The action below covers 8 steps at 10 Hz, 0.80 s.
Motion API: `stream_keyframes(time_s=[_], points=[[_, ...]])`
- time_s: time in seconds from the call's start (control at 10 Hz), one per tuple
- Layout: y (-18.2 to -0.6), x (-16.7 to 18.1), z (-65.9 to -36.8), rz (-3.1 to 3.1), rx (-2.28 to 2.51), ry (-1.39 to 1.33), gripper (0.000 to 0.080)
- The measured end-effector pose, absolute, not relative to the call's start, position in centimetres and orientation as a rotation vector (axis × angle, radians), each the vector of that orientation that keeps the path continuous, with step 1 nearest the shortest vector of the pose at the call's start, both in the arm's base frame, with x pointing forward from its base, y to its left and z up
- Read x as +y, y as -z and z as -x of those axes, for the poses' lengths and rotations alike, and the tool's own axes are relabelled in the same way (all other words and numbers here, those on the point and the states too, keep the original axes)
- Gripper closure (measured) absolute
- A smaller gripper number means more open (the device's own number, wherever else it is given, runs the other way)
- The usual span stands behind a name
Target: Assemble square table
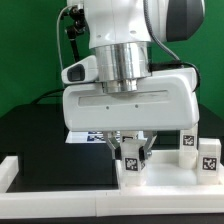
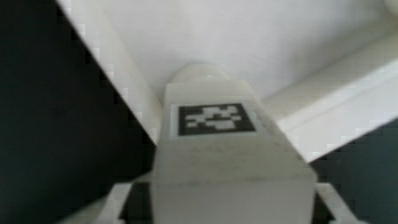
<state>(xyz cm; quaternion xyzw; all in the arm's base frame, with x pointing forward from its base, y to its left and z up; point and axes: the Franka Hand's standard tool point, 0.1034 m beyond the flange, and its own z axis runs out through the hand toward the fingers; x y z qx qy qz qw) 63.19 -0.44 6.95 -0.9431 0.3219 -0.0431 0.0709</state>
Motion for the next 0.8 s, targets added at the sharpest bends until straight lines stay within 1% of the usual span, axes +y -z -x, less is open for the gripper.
stream_keyframes(time_s=[0.2, 0.4, 0.7, 0.8], points=[[-6.89, -0.62, -62.77, 2.586, 1.442, 0.078, 0.0508], [-6.83, -0.39, -62.46, 2.315, 1.808, 0.02, 0.0507], [-6.8, -0.43, -62.34, 2.132, 2.006, -0.024, 0.0505], [-6.78, -0.33, -62.33, 2.141, 1.995, -0.024, 0.0505]])
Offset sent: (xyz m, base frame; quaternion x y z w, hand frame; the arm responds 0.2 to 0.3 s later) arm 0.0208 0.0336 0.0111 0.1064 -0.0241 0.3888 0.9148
